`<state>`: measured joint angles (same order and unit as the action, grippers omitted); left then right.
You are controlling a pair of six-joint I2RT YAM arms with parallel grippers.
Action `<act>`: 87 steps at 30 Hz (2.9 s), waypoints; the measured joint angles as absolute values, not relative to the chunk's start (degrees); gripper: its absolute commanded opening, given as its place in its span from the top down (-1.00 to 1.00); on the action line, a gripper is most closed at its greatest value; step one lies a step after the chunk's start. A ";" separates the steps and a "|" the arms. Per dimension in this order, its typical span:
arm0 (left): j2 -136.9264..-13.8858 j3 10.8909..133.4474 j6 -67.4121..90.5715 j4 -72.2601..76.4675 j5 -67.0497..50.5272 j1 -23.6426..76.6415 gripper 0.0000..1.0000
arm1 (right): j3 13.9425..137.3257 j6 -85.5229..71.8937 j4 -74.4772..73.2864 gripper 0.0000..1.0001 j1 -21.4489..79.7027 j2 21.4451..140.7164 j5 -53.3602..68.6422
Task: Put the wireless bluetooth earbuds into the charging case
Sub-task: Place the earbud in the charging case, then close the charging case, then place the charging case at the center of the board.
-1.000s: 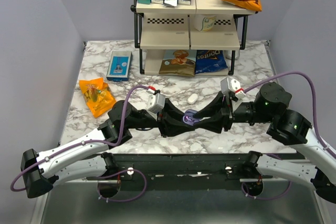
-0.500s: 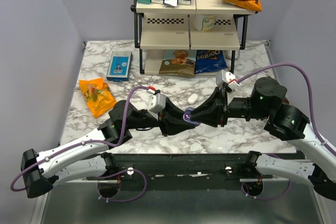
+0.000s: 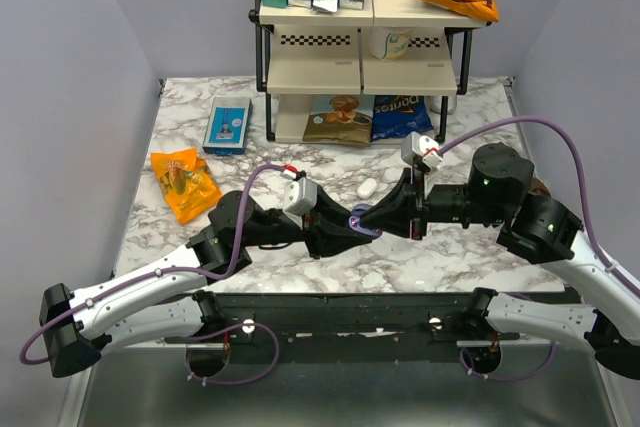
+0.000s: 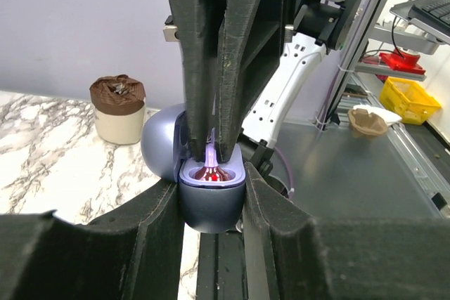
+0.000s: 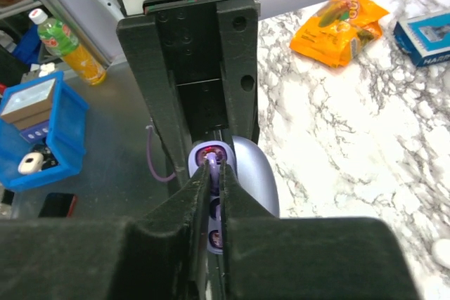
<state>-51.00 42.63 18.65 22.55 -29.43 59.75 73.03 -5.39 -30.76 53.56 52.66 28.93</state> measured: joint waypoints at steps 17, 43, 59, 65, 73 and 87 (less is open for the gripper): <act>-51.11 42.61 18.20 22.09 -28.34 59.75 1.00 | 75.33 -4.95 -32.03 -0.08 53.63 50.92 28.71; -49.93 38.50 17.37 26.04 -27.99 60.14 1.00 | 72.88 -9.02 -33.17 0.61 53.52 54.15 12.05; -49.78 38.00 16.95 26.24 -25.45 60.51 1.00 | 72.86 -6.98 -33.50 0.62 53.21 54.11 18.46; -49.80 38.00 16.78 26.52 -24.01 60.55 1.00 | 72.49 -7.03 -33.71 0.44 53.19 53.71 18.92; -52.05 38.02 17.37 24.77 -18.63 60.10 1.00 | 70.17 -12.53 -33.41 0.16 52.88 49.04 1.19; -80.27 39.24 38.63 17.12 -8.01 42.02 1.00 | 58.76 -19.75 -31.42 -0.05 51.24 48.18 -13.72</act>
